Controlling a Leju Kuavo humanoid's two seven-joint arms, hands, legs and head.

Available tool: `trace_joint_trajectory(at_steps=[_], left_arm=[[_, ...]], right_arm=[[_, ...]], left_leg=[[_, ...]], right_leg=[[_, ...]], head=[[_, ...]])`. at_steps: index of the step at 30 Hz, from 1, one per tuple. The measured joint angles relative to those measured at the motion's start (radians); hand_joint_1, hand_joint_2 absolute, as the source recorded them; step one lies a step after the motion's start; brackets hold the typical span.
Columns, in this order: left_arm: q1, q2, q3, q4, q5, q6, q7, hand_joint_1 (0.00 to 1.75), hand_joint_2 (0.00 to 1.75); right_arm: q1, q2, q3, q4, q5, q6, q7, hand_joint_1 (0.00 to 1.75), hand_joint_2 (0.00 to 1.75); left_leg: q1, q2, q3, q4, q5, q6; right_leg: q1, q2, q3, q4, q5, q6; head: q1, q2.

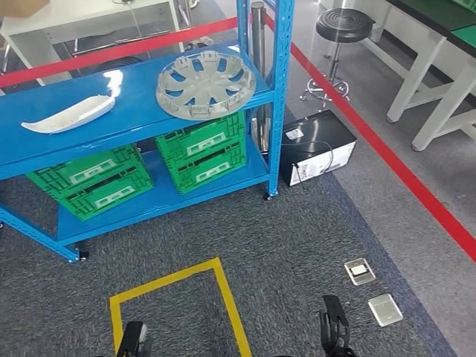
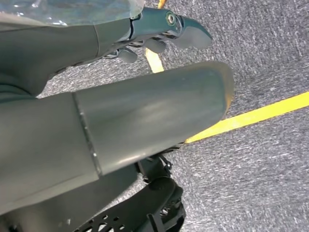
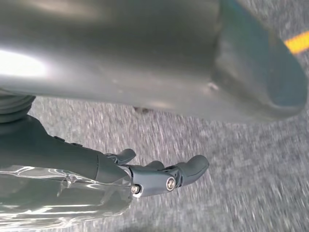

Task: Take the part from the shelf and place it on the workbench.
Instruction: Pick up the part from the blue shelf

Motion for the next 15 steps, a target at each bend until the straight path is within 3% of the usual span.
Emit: trace_joint_trajectory(at_steps=[1,2,4,5,7,8,10,12,14,15], left_arm=[[0.002,0.000,0.000,0.000,0.001,0.000,0.000,0.00,0.00],[0.002,0.000,0.000,0.000,0.001,0.000,-0.001,0.00,0.00],[0.002,0.001,0.000,0.000,0.003,0.000,-0.004,0.00,0.00],[0.001,0.003,0.000,0.000,0.004,0.000,-0.006,0.00,0.00],[0.002,0.005,0.000,0.001,0.007,0.001,-0.008,0.00,0.00],[0.003,0.005,0.000,0.001,0.009,0.001,-0.009,0.00,0.00],[0.005,0.004,0.000,0.001,0.011,0.001,-0.010,0.00,0.00],[0.003,0.003,0.000,0.002,0.013,0.002,-0.010,0.00,0.00],[0.001,0.001,0.000,0.002,0.014,0.002,-0.010,0.00,0.00],[0.002,0.000,0.000,0.002,0.014,0.002,-0.010,0.00,0.00]], right_arm=[[0.000,0.000,0.000,0.000,0.000,0.000,0.000,0.00,0.00],[0.000,0.000,0.000,0.001,0.000,0.000,0.000,0.00,0.00],[0.000,0.001,0.000,0.001,0.001,0.000,0.001,0.00,0.00],[0.000,0.001,0.000,0.001,0.001,0.001,0.001,0.00,0.00],[-0.001,0.002,0.000,0.001,0.001,0.001,0.001,0.00,0.00],[-0.001,0.002,0.000,0.001,0.002,0.001,0.001,0.00,0.00],[-0.001,0.002,0.000,0.001,0.003,0.001,0.001,0.00,0.00],[-0.003,0.001,0.000,0.001,0.004,0.001,0.001,0.00,0.00],[-0.003,0.001,0.000,0.001,0.004,0.002,0.001,0.00,0.00],[-0.001,0.001,0.000,0.001,0.004,0.002,0.001,0.00,0.00]], left_leg=[[-0.001,0.000,-0.015,0.001,0.017,0.004],[-0.004,0.000,-0.011,-0.036,0.054,0.012],[-0.016,0.000,0.031,-0.172,0.144,0.038],[-0.025,0.000,0.049,-0.227,0.156,0.051],[-0.036,-0.004,0.071,-0.284,0.150,0.070],[-0.035,-0.005,0.080,-0.294,0.141,0.072],[-0.029,-0.005,0.104,-0.312,0.157,0.071],[-0.024,-0.002,0.121,-0.318,0.156,0.072],[-0.024,-0.001,0.128,-0.318,0.146,0.074],[-0.024,-0.002,0.133,-0.318,0.140,0.073]], right_leg=[[0.002,0.001,0.005,0.000,-0.005,-0.001],[0.005,0.003,0.012,0.000,-0.010,-0.002],[0.009,0.004,0.027,-0.002,-0.021,-0.002],[0.010,0.006,0.032,-0.003,-0.026,0.001],[0.012,0.006,0.038,-0.001,-0.033,0.010],[0.014,0.006,0.044,0.002,-0.034,0.016],[0.015,0.002,0.051,0.026,-0.042,0.024],[0.014,-0.001,0.012,0.106,-0.085,0.032],[0.011,-0.002,-0.071,0.234,-0.139,0.041],[0.009,-0.002,-0.106,0.276,-0.152,0.044]], head=[[-0.002,0.000],[-0.003,0.000],[-0.006,0.000],[-0.007,0.000],[-0.006,0.000],[-0.005,0.000],[-0.001,0.000],[0.004,0.000],[0.010,0.000],[0.012,0.000]])
